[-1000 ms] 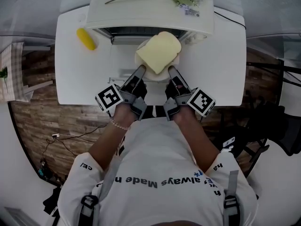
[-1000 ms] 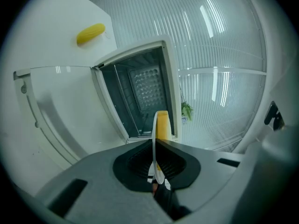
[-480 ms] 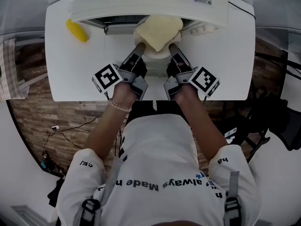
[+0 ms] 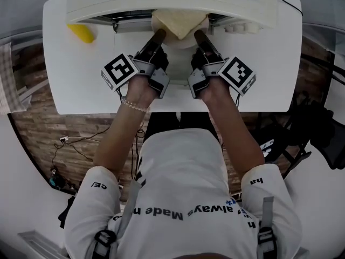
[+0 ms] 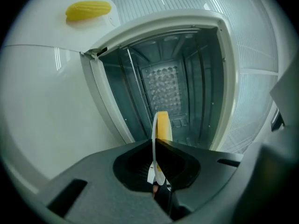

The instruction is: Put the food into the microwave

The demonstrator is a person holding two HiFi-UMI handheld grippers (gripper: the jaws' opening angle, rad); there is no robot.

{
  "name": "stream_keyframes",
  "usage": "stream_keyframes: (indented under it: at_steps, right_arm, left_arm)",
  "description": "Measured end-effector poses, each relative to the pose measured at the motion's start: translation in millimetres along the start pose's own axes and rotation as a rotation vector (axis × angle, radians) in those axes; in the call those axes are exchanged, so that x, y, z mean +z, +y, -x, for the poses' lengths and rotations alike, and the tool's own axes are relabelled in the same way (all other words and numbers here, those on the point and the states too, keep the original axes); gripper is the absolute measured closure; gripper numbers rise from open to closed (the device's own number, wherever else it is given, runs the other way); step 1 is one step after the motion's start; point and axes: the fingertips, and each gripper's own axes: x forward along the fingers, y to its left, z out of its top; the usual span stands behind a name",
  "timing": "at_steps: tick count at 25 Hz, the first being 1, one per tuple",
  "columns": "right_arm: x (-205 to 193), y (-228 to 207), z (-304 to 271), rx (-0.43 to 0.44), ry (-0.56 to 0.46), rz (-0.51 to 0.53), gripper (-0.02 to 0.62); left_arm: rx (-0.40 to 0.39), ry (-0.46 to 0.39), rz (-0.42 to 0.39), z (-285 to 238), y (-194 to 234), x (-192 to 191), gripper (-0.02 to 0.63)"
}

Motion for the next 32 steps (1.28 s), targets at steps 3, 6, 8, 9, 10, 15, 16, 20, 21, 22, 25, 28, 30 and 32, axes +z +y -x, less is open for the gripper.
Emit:
stream_keyframes:
  at_steps: [3,6,8,9,10,15,16,20,21,22,25,28,30,32]
  right_arm:
    - [1,-3,-2,-0.003,-0.009,-0.009,0.569]
    - [3,-6,-8,0.000,-0.016,0.005,0.569]
    - [4,-2,-9,0.005,-0.017,0.027,0.569]
    - [6,-1,-12,0.008,-0.017,0.031,0.566]
    - [8,-3,-17,0.010,-0.017,0.029,0.540]
    - [3,-19,-24,0.010,0.018,-0.020,0.485]
    - [-2,-22,-26,0.008,0.030,-0.032,0.485]
    - [-14,-24,-39,0.051,0.053,-0.104,0.536]
    - [-15,-22,-40,0.065,0.049,-0.118,0.558]
    - [-14,-19,-40,0.074,0.044,-0.128,0.568]
    - [-10,-17,-43,0.073,0.019,-0.154,0.569]
    - [-2,-23,-55,0.060,0.003,-0.158,0.569]
    - [2,-25,-67,0.057,-0.002,-0.159,0.569]
    - [5,-24,-75,0.058,-0.006,-0.162,0.569]
  left_arm:
    - [0.005,-0.002,0.006,-3,3,1,0.588]
    - [-0.006,-0.005,0.023,-7,6,3,0.588]
    - [-0.020,-0.011,0.034,-8,3,4,0.588]
    - [-0.015,-0.012,0.037,-12,5,7,0.588]
    - [-0.011,-0.012,0.042,-19,8,10,0.588]
    - [0.004,-0.017,0.069,-50,21,19,0.588]
    - [0.010,-0.018,0.072,-54,24,20,0.588]
    - [0.001,-0.020,0.071,-66,27,30,0.588]
    - [0.001,-0.017,0.062,-66,27,30,0.588]
    - [-0.002,-0.015,0.053,-65,26,31,0.588]
    - [-0.013,-0.008,0.036,-64,21,31,0.578]
    - [-0.009,0.005,0.037,-67,23,29,0.546]
    - [-0.023,0.018,0.055,-73,26,28,0.546]
    - [-0.046,0.033,0.071,-77,23,24,0.546]
